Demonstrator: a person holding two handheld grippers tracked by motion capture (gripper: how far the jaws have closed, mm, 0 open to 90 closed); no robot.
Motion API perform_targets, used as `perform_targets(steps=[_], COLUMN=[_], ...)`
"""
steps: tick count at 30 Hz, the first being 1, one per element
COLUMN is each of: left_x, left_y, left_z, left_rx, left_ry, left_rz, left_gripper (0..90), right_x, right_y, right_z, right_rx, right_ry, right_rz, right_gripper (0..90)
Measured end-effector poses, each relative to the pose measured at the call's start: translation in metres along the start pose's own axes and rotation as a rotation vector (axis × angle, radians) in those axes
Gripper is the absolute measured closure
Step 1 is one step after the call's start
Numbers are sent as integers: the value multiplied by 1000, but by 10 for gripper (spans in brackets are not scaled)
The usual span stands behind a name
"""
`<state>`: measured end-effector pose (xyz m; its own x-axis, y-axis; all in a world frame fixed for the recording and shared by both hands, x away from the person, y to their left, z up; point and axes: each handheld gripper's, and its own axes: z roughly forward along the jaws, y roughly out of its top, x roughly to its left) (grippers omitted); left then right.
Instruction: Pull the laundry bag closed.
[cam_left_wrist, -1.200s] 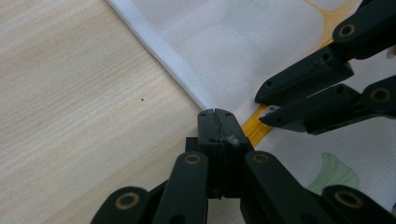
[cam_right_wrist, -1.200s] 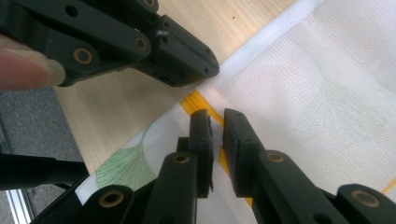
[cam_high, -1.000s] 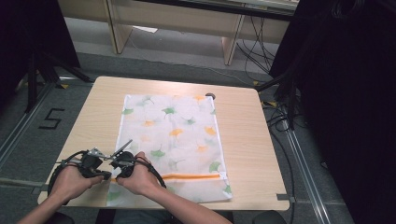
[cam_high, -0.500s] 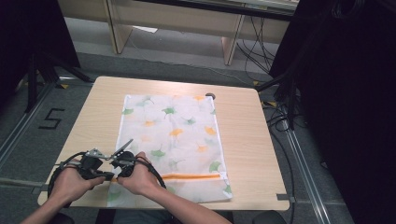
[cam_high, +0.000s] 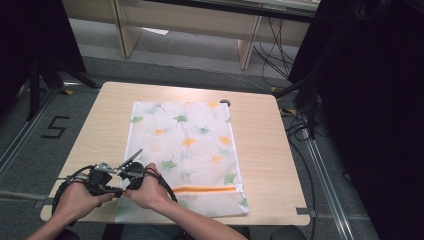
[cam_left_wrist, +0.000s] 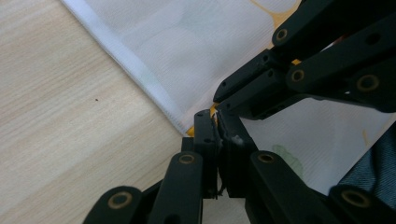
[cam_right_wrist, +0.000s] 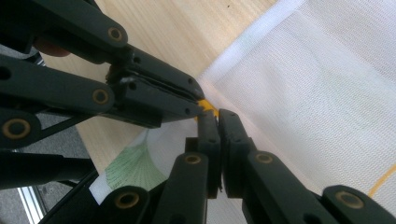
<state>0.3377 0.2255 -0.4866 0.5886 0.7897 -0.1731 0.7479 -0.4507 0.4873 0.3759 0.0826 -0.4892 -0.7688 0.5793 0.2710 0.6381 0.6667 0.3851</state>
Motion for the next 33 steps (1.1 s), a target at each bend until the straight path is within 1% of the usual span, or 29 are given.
perform_targets(steps=[1,2,3,4,5,7,8,10,11,12,17,18,19,22,23,25,26,27,28,29,30,31,32,33], left_x=[0,0,0,-1,-1,0,-1,-2,-2,-2,-2,-2,-2,-2,-2,-2,-2,0,-1,-2,-2,-2,-2,-1], left_y=[0,0,1,0,0,0,0,2,2,2,2,2,2,2,1,1,1,1,1,1,2,2,1,1], left_z=[0,2,3,4,4,5,5,4,4,5,6,6,6,6,7,7,7,5,6,7,7,7,8,6], left_rx=[0,17,23,16,13,17,16,51,54,52,45,44,41,41,27,20,18,42,27,25,35,35,17,26], left_ry=[0,7,14,19,25,21,23,34,41,38,33,32,33,32,32,29,30,28,29,26,33,33,33,27], left_rz=[0,18,24,22,21,10,12,48,45,40,24,23,20,17,3,1,-3,28,11,8,12,12,-4,13], left_gripper=[858,861,863,868,874,887,893,895,895,895,897,898,898,899,899,899,899,899,899,899,899,899,899,899], right_x=[0,0,1,1,1,1,1,2,2,2,1,1,1,2,3,3,4,2,1,1,1,1,1,2], right_y=[0,0,0,0,0,0,0,0,0,0,1,2,2,2,2,3,3,3,2,2,1,1,1,1], right_z=[0,0,0,0,0,0,0,0,0,0,0,0,0,-1,-1,-2,-2,-3,-4,-4,-3,-3,-3,-3], right_rx=[0,0,1,4,2,2,0,4,5,4,17,14,17,25,25,32,36,35,32,35,33,32,32,36], right_ry=[0,6,7,3,5,9,8,4,2,2,4,2,3,4,2,1,-13,-15,-10,-5,-6,-3,-3,-1], right_rz=[0,-2,0,3,-4,6,-1,10,16,10,23,13,25,35,40,32,35,31,20,19,35,26,26,35], right_gripper=[893,893,893,893,893,894,894,895,896,896,898,899,899,900,900,900,900,900,900,900,900,900,900,900])
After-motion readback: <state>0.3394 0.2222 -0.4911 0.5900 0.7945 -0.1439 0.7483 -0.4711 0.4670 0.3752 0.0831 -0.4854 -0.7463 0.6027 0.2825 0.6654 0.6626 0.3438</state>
